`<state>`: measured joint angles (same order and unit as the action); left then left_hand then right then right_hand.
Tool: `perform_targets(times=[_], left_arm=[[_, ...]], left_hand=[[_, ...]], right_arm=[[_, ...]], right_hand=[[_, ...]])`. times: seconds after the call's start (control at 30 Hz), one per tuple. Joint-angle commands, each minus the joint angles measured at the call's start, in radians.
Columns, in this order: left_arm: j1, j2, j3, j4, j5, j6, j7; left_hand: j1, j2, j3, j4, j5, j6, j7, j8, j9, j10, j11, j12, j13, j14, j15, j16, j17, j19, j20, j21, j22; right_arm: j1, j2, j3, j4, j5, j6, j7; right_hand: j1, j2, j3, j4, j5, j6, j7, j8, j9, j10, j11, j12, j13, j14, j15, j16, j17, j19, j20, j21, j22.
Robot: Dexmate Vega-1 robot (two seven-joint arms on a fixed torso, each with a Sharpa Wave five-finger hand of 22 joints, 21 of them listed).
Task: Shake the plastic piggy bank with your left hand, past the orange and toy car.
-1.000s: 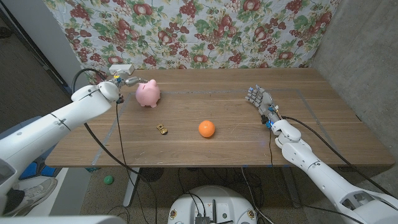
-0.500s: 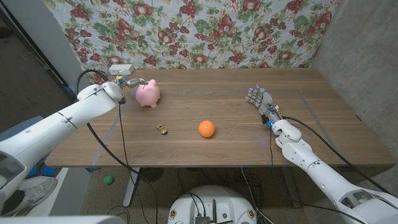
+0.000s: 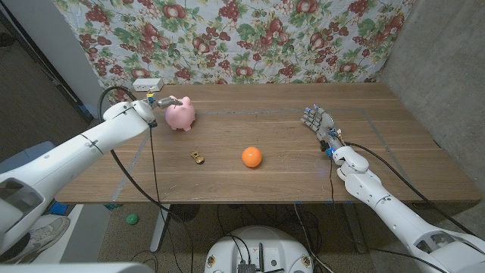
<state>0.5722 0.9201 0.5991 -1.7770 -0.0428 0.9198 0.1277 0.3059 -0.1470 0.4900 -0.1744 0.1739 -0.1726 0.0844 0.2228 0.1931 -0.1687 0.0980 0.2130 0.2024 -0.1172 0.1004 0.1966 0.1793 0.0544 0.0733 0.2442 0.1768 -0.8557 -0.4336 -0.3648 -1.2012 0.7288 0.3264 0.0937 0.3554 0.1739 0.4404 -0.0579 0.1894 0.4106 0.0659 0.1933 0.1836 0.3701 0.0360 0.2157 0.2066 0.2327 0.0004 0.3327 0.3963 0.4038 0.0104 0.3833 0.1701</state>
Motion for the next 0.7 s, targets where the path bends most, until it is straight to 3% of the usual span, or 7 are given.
perform_targets(times=[0.03, 0.27, 0.7], left_arm=[[-0.019, -0.048, 0.02, 0.017, -0.001, 0.092, 0.053], [-0.043, -0.073, 0.045, 0.038, -0.005, 0.125, 0.068], [-0.056, -0.087, 0.058, 0.069, -0.026, 0.065, 0.067]], left_hand=[[0.014, 0.001, 0.003, -0.002, 0.007, -0.044, 0.012, 0.001, 0.002, -0.037, 0.008, -0.005, 0.003, 0.001, 0.005, 0.0, 0.001, 0.011, 0.003, 0.002, 0.003], [0.023, 0.005, 0.004, -0.001, 0.006, -0.055, 0.013, -0.001, 0.002, -0.04, 0.011, -0.006, 0.003, 0.004, 0.009, -0.001, 0.001, 0.017, 0.006, 0.001, 0.003], [0.033, -0.017, -0.013, 0.001, 0.007, -0.022, 0.012, 0.018, 0.003, -0.013, 0.005, 0.003, 0.004, 0.039, 0.004, 0.005, 0.001, 0.061, 0.001, 0.006, 0.003]], right_arm=[[0.008, 0.001, 0.003, 0.017, 0.005, 0.002, 0.011], [0.013, 0.008, 0.004, 0.034, 0.012, 0.005, 0.022], [0.014, 0.009, 0.005, 0.04, 0.006, 0.014, 0.017]], right_hand=[[-0.007, 0.001, 0.0, -0.004, 0.006, 0.01, 0.002, 0.004, 0.004, 0.011, 0.005, -0.002, 0.002, 0.005, -0.003, 0.001, 0.002, 0.008, 0.001, -0.004, 0.002], [-0.008, 0.001, 0.0, -0.004, 0.005, 0.01, 0.002, 0.004, 0.004, 0.009, 0.002, -0.003, 0.003, 0.005, -0.003, 0.001, 0.002, 0.009, 0.001, -0.006, 0.002], [-0.007, -0.001, 0.002, -0.007, 0.006, 0.012, 0.005, 0.004, 0.004, 0.012, 0.007, -0.002, 0.003, 0.007, -0.001, 0.0, 0.001, 0.013, 0.003, -0.01, 0.002]])
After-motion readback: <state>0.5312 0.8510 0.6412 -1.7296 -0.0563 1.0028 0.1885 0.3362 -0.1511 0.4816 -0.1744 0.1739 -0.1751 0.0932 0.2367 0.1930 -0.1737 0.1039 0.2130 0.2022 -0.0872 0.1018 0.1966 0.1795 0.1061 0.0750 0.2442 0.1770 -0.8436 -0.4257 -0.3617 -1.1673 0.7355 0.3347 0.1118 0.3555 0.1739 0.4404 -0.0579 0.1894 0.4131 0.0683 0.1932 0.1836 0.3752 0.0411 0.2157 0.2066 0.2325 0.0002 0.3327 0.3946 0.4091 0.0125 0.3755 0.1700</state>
